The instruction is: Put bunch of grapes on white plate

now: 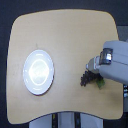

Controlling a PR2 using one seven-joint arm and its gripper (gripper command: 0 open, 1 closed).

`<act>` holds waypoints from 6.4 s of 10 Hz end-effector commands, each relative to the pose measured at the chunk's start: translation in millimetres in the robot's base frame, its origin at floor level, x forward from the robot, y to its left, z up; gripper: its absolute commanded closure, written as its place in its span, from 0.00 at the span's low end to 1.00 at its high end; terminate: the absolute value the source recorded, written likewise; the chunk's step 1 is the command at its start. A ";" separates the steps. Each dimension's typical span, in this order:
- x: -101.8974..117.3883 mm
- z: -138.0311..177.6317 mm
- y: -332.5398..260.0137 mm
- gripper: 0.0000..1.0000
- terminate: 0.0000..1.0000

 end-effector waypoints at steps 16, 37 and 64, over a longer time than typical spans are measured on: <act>13.6 -33.0 8.2 1.00 0.00; 25.5 69.6 74.7 1.00 0.00; 26.8 27.7 371.2 1.00 0.00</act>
